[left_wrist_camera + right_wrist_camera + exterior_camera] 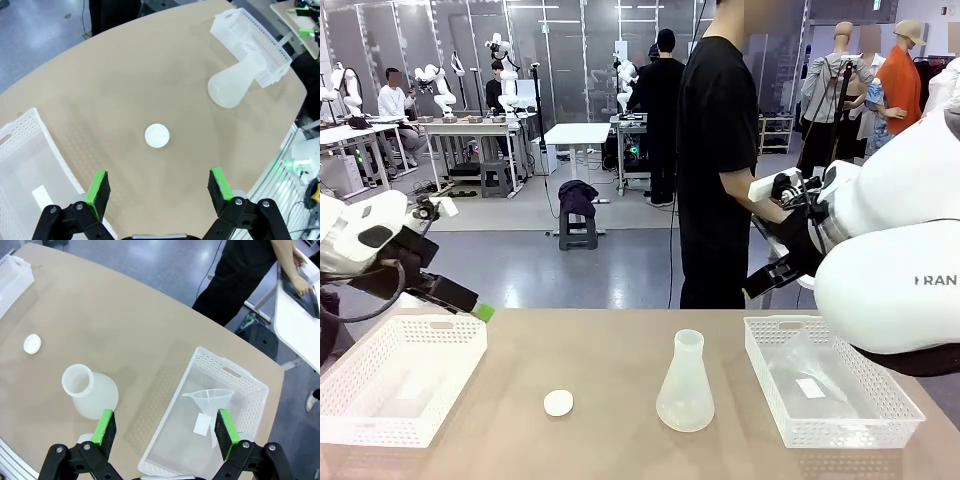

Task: Prepare the solutions needed for the experiment.
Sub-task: Pick up the Plastic Funnel and insert it into the Big flask.

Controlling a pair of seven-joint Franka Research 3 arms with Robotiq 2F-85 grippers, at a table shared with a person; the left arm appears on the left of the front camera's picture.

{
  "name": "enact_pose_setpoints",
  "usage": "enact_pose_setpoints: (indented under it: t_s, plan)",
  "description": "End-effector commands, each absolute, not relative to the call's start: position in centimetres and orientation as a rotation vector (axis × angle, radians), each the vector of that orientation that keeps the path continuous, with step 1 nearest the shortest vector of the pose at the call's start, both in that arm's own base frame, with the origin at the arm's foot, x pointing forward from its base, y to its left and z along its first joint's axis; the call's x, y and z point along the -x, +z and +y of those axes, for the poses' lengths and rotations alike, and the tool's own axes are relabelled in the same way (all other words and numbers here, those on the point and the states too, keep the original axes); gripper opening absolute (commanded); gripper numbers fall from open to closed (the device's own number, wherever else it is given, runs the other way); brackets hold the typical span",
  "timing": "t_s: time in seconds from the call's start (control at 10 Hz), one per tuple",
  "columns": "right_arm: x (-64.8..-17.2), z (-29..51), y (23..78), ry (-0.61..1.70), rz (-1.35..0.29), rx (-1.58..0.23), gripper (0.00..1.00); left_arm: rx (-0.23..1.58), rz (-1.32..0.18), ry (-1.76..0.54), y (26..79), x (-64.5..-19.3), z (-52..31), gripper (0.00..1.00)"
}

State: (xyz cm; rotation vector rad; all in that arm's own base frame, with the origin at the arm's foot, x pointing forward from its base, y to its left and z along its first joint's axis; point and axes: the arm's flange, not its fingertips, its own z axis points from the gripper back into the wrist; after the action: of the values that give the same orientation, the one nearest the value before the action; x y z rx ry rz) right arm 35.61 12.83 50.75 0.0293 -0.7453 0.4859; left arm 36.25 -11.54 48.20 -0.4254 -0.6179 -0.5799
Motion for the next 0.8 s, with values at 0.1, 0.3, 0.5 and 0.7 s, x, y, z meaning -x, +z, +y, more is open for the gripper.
enact_pose_setpoints:
  t_s: [0.1,0.3,0.5,0.7]
  plan:
    - [-35.6,13.4,50.4,0.496,-0.744,-0.037,1.00,0.415,-0.629,-0.591,48.1,-36.3,-12.5,1.00]
    - [-35.6,13.4,50.4,0.496,-0.744,-0.037,1.00,0.415,-0.629,-0.591,48.1,-36.3,-12.5,1.00]
    - [-36.4,12.0,50.1,0.402,-0.784,-0.253,1.00,0.675,-0.560,-0.552,47.8,-37.3,-11.5,1.00]
    - [-37.5,10.8,48.8,0.328,-0.789,-0.473,1.00,0.975,-0.515,-0.518,46.5,-39.2,-10.5,1.00]
